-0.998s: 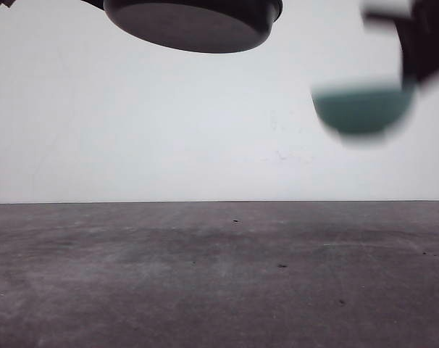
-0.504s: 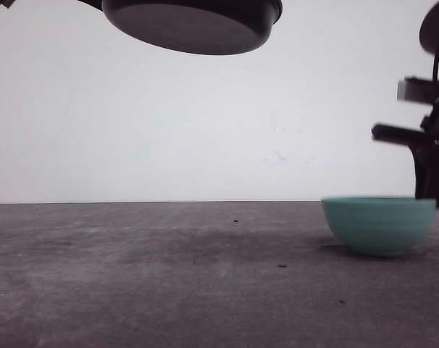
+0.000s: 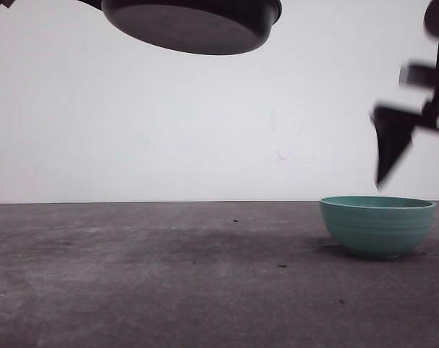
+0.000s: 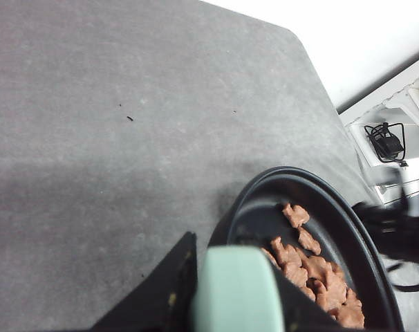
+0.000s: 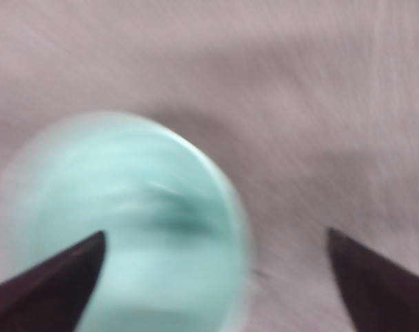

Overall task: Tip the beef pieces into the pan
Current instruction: 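Set the empty bowl down on the table and open the right gripper, then lower the pan onto the table with the left gripper and release the handle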

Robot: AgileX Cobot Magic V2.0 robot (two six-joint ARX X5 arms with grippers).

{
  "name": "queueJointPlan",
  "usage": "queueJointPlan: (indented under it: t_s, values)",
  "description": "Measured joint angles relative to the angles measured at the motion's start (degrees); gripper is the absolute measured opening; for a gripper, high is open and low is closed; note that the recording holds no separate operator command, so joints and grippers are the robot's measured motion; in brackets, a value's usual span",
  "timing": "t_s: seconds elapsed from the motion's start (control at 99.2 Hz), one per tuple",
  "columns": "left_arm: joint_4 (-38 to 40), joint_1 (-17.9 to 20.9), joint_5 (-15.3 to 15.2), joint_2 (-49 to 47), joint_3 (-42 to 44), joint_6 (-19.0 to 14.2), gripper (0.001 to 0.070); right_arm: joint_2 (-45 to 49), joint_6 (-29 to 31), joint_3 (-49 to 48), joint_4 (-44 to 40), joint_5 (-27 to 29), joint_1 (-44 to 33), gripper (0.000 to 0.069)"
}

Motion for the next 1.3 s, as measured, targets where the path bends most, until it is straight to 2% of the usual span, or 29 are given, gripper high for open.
queueJointPlan:
  t_s: [0.061, 0.101, 0.192, 0.272, 0.323, 0.373, 0.524, 0.686, 0.827, 0.948, 1.14, 1.301]
  values:
    - [0.6, 1.3, 0.1, 0.6, 0.0, 0.2, 0.0050, -4.1, 1.0, 0.6, 0.1, -3.7, 0.2, 0.0675]
    - [1.2, 2.3, 0.1, 1.3, 0.0, 0.4, 0.0050, -7.0, 1.8, 0.8, 0.0, -6.3, 0.6, 0.0638]
    - [3.2, 4.9, 0.8, 3.7, 0.0, 1.1, 0.0050, -13.8, 2.0, 0.8, -2.5, -11.0, 2.2, 0.0380]
    - [5.4, 6.8, 3.5, 6.8, 0.0, 1.6, 0.0050, -19.8, 2.0, 0.8, -5.2, -12.0, 4.5, 0.0151]
    - [6.8, 7.5, 5.6, 9.1, 0.0, 1.8, 0.0050, -23.7, 2.0, 0.8, -6.4, -12.2, 6.2, 0.0079]
    - [8.0, 7.8, 7.4, 11.5, 0.0, 2.2, 0.0050, -27.4, 2.0, 0.8, -7.7, -12.2, 7.9, 0.0043]
    - [9.6, 8.0, 8.0, 18.8, 0.0, 3.9, 0.0050, -37.0, 2.3, 0.8, -10.3, -11.3, 11.2, 0.0015]
    - [10.4, 8.0, 8.0, 26.1, 0.0, 6.6, 0.0050, -44.4, 4.2, 0.8, -11.5, -10.5, 11.5, 0.0012]
    - [11.6, 7.8, 8.2, 30.7, 0.0, 7.3, 0.0050, -49.3, 4.9, 0.8, -12.5, -10.6, 11.5, 0.0012]
    - [13.5, 7.7, 8.2, 33.2, 0.0, 7.5, 0.0050, -51.5, 5.3, 0.8, -14.1, -10.5, 11.6, 0.0012]
    - [17.9, 7.2, 8.5, 34.9, 0.0, 9.7, 0.0050, -52.2, 7.1, 0.8, -16.4, -9.2, 11.6, 0.0012]
    - [17.0, 7.2, 8.4, 37.5, 0.1, 10.3, 0.0049, -52.2, 8.5, 0.8, -17.0, -9.2, 11.6, 0.0012]
